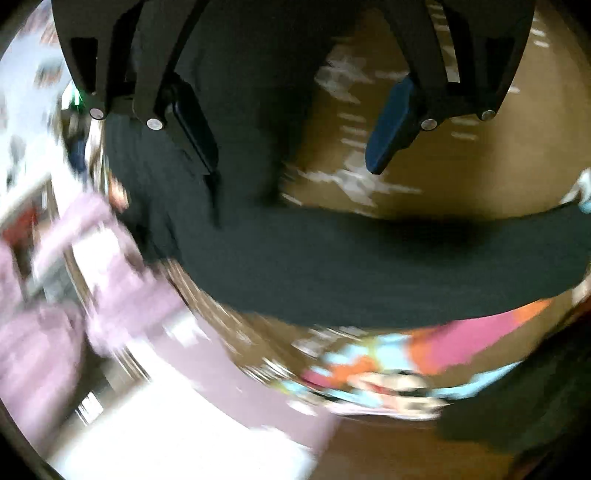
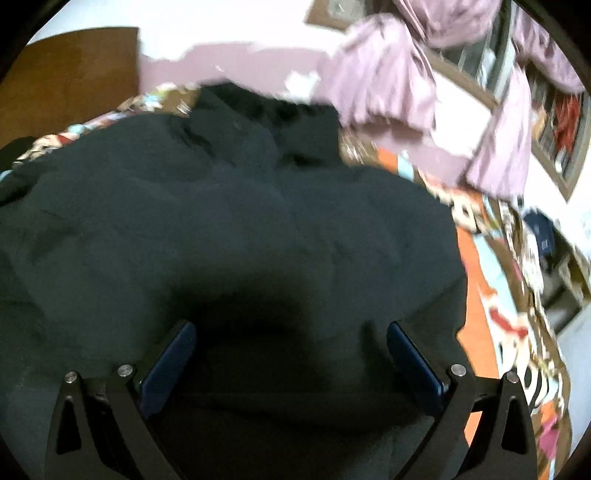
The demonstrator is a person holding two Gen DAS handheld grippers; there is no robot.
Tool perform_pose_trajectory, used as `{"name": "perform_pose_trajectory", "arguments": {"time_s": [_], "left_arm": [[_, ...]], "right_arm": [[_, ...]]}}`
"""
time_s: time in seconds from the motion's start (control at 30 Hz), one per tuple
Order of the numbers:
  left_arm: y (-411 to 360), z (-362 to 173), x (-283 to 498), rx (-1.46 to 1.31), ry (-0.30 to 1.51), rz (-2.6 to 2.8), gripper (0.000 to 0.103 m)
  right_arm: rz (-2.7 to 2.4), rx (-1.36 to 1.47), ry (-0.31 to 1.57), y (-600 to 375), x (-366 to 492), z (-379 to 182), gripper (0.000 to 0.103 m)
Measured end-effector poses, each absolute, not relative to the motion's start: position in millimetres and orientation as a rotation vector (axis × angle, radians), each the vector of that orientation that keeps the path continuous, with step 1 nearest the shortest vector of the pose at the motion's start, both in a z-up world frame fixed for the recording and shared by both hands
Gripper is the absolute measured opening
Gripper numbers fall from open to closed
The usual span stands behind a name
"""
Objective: Fold large clothes
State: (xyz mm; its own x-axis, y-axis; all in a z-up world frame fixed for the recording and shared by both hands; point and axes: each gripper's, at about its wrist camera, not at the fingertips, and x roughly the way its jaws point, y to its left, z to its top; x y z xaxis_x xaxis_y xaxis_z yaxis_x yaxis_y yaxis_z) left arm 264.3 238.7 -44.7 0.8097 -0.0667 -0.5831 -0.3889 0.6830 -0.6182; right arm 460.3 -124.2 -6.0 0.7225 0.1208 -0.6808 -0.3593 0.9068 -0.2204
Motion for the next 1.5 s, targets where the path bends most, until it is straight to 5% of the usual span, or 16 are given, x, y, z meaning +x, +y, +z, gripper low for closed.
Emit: {"name": "perform_pose_trajectory", "arguments": {"time_s": [0.53, 0.63, 0.77, 0.9, 1.2, 1.5], "left_arm": [[371.9, -111.1, 187.1, -1.293, 0.397, 0.461, 0.079], [372.5, -113.1, 185.4, -1.270, 0.392, 0.498, 0.066], [367.9, -113.3, 189.8, -1.212, 0.412, 0.508, 0.025], [358.3, -97.6, 190.2, -1.089, 0.370, 0.522, 0.007], [277.1, 0.7, 195.6, -0.525, 0.185, 0.362, 0.003], [151.4, 53.7, 248.9, -0.238, 0.278, -0.102, 0.003]], "right_arm": [[0.549, -0.345, 0.742, 38.5, 461.0, 9.4, 0.103], [0.541, -0.410, 0.799, 52.5, 464.9, -18.6, 0.103], [0.567, -0.361, 0.821, 44.3, 468.4, -28.2, 0.103], [0.579, -0.296, 0.815, 32.0, 468.2, -19.1, 0.103], [0.535, -0.152, 0.798, -27.3, 452.9, 17.5, 0.103], [0.394, 0.038, 0.778, -108.5, 464.1, 34.6, 0.103]]}}
